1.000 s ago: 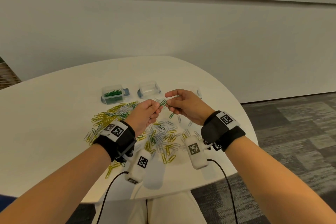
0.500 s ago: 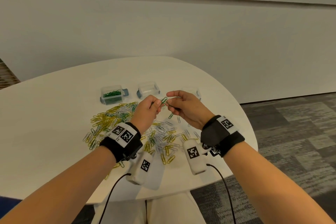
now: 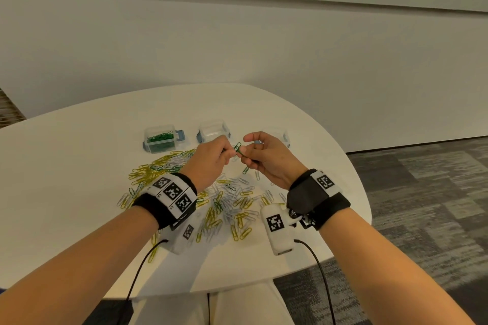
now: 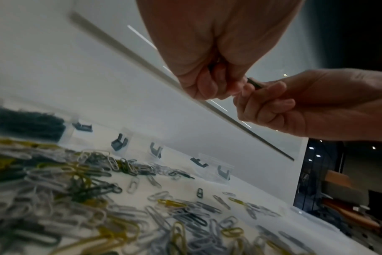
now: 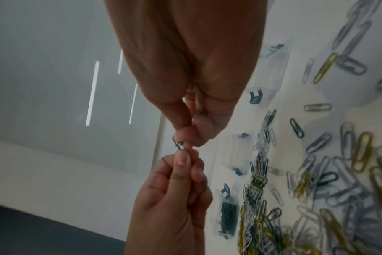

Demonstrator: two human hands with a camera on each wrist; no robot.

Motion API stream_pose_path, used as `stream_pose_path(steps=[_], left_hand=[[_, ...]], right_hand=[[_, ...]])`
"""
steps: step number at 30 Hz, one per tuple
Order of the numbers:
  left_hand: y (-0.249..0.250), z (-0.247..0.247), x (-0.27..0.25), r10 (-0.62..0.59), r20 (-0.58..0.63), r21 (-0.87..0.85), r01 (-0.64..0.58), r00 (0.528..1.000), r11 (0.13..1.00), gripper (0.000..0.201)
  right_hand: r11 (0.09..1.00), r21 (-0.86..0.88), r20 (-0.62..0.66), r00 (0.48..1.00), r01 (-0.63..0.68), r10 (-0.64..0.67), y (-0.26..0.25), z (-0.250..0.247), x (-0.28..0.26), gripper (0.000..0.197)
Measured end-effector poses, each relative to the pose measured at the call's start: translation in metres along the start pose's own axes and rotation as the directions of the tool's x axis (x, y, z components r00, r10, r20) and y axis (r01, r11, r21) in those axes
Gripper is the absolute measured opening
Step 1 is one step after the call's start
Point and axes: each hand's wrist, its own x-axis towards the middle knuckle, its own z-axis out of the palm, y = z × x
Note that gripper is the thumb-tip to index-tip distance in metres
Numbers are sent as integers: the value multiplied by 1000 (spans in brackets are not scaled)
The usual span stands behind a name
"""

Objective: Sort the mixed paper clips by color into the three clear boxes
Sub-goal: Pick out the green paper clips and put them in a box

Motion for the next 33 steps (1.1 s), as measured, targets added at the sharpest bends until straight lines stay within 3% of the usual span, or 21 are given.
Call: stream_pose_path(steps=[9, 16, 22, 25, 29, 33], left_hand=[[13, -8, -3, -11, 102, 141, -4, 995, 990, 15], [7, -9, 0, 7, 133, 34, -11, 991, 999, 12], [6, -4, -3, -32, 54, -156, 40, 998, 987, 13], [4, -2, -3, -85, 84, -221, 102, 993, 970, 15], [2, -3, 0, -68, 79, -91, 75, 995, 993, 19], [4, -4, 3, -119, 96, -207, 136, 988, 969, 19]], right_hand=[[915, -399, 90, 996, 55, -20, -15, 0, -2, 21], [973, -228, 96, 995, 24, -2, -9, -2, -6, 9], [990, -134, 62, 997, -34, 43, -7, 0, -6, 12], [978, -205, 33, 998, -37, 44, -8, -1, -5, 20], [920, -390, 45, 998, -21, 42, -16, -2, -3, 26], [970, -236, 22, 997, -64, 71, -18, -3, -2, 27]])
